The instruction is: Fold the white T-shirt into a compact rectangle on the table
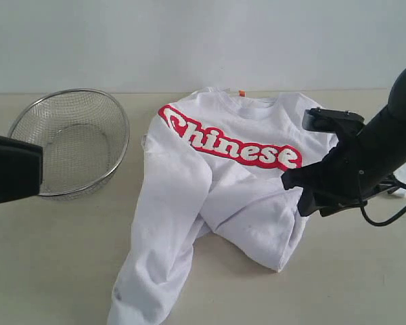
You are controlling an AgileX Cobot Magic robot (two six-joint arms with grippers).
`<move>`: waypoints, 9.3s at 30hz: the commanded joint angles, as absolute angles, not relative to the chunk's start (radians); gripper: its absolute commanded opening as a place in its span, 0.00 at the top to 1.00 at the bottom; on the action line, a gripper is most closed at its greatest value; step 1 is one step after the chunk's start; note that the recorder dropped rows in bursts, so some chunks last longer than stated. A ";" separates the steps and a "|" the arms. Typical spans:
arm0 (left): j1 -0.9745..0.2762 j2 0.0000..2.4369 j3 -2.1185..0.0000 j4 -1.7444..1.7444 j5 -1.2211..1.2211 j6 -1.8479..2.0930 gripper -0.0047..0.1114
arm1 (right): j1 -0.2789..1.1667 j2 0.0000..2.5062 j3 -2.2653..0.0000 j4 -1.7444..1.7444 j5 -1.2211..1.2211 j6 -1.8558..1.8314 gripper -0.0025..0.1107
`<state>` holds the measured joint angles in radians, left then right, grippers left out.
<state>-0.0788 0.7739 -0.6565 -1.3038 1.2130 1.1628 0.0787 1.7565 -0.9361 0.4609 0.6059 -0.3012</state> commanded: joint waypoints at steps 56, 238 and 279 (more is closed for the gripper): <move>-0.083 0.776 -0.653 -1.284 1.221 1.170 0.92 | 0.119 1.825 -0.930 0.280 0.558 -0.097 0.98; -0.083 0.874 -0.653 -1.163 1.221 1.123 0.92 | 0.020 1.565 -0.681 0.413 0.638 -0.168 0.98; -0.083 0.868 -0.653 -1.163 1.221 1.114 0.92 | -0.111 1.779 -0.874 -0.101 0.687 0.076 0.98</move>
